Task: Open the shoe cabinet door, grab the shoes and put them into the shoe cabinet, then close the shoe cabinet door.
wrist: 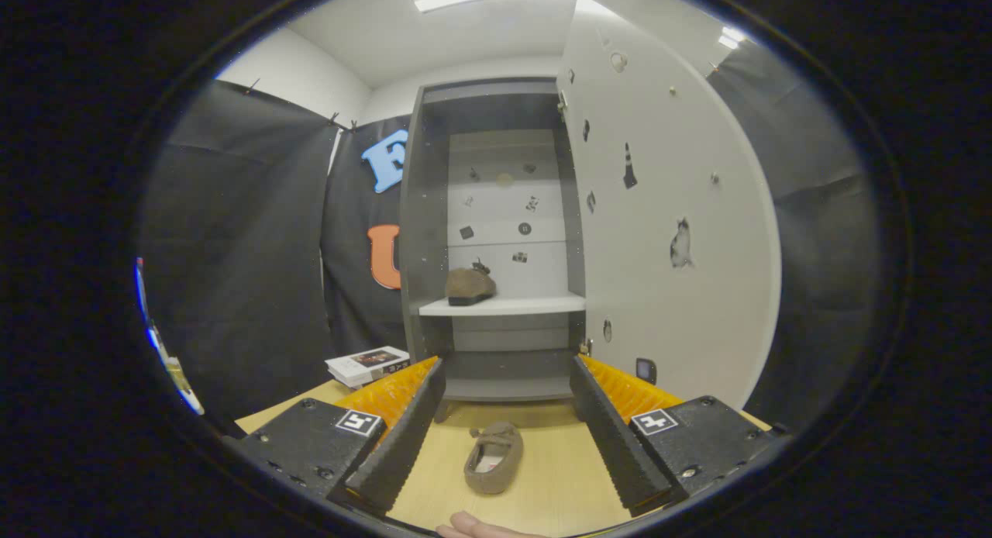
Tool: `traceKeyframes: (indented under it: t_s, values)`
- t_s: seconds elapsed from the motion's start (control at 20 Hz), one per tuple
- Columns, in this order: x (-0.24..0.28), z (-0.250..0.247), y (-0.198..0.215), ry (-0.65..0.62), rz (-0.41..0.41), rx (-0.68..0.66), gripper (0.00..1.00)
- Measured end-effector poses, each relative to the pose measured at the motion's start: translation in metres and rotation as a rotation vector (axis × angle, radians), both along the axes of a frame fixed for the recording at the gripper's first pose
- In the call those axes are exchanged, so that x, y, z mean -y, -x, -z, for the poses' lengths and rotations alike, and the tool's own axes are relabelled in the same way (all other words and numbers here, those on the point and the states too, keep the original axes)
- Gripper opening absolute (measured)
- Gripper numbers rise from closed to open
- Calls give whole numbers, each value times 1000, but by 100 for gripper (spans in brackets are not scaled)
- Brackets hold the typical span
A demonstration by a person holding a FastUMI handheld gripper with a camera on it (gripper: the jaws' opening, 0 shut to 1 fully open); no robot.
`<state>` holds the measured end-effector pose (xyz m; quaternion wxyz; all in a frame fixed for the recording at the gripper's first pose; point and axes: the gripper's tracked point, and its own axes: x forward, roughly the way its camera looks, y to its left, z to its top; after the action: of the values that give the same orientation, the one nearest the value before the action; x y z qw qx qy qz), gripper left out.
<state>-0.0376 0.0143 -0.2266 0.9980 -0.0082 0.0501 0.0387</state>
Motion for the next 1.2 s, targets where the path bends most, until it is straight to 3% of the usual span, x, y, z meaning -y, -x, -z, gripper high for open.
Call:
traceKeyframes:
  t_s: [0.55,0.8,0.95,1.05,1.2]
  values:
    - [-27,162,-75,18,31,-241,100]
    - [-54,207,-99,18,7,-348,100]
    - [-53,240,-113,28,68,-443,100]
    - [-52,262,-112,16,91,-532,91]
    - [-47,266,-127,55,117,-522,81]
